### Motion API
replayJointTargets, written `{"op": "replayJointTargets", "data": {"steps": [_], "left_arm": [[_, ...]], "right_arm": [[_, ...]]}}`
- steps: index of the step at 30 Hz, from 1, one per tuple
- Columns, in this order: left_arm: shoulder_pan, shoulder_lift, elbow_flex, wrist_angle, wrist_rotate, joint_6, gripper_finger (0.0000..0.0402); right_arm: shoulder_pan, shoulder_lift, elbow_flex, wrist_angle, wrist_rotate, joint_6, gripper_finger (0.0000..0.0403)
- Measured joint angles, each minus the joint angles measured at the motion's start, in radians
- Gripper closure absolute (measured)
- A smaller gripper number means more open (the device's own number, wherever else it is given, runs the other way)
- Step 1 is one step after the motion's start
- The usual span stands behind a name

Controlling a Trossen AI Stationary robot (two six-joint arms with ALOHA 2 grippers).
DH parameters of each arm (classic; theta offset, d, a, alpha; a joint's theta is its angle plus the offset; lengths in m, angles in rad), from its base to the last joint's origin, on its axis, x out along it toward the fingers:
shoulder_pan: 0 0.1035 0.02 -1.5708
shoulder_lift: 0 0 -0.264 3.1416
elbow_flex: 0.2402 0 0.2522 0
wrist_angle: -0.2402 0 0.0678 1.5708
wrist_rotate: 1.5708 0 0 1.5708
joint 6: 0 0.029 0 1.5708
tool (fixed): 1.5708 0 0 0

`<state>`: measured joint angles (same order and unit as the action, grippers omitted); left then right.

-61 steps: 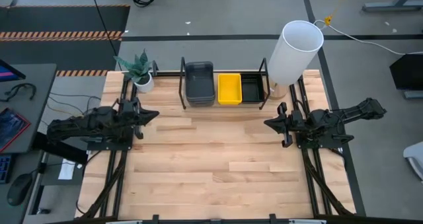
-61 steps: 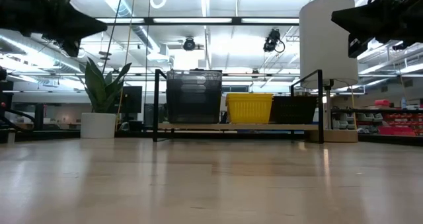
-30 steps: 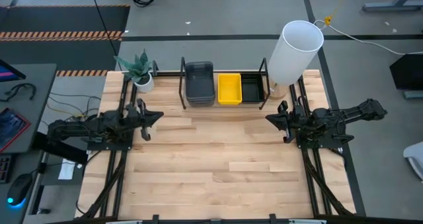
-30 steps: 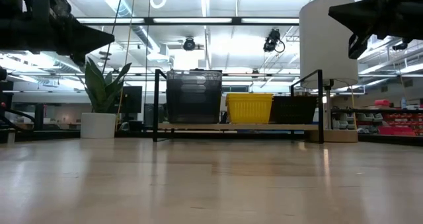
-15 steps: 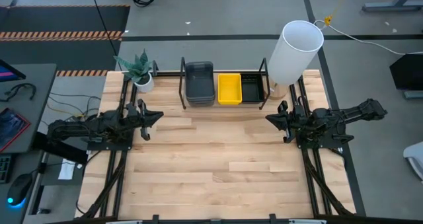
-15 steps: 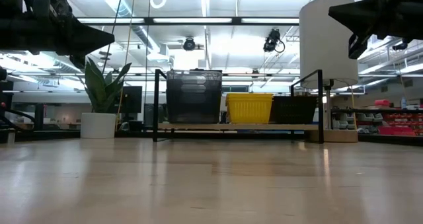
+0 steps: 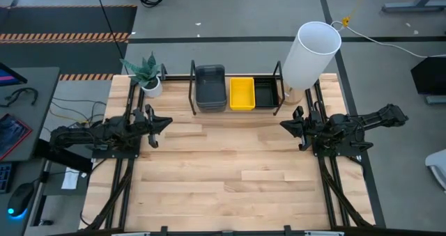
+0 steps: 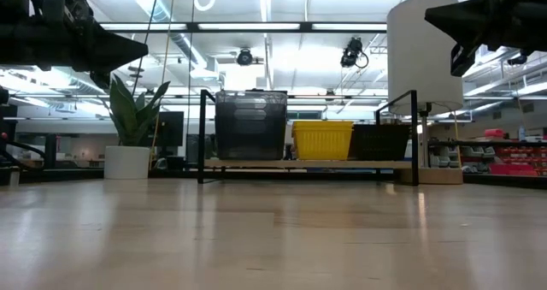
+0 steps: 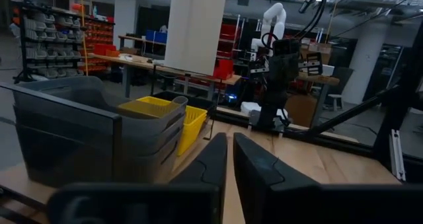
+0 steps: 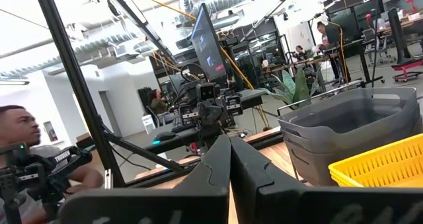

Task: Stack baskets on shelf by color
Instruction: Return to Home Position

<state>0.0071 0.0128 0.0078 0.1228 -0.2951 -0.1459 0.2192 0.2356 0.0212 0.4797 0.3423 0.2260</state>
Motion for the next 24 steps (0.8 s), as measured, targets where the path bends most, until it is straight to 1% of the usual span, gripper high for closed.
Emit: {"op": "replayJointTargets", "data": {"steps": [7,16,24], "left_arm": [[0.0,0.0,0.0,0.0,0.0,0.0,0.0378],[0.0,0.0,0.0,0.0,0.0,0.0,0.0365],[0.0,0.0,0.0,0.0,0.0,0.0,0.0378]], "right_arm": [[0.0,0.0,0.0,0.0,0.0,0.0,0.0398],[0.0,0.0,0.0,0.0,0.0,0.0,0.0398],[0.0,0.0,0.0,0.0,0.0,0.0,0.0398]]}}
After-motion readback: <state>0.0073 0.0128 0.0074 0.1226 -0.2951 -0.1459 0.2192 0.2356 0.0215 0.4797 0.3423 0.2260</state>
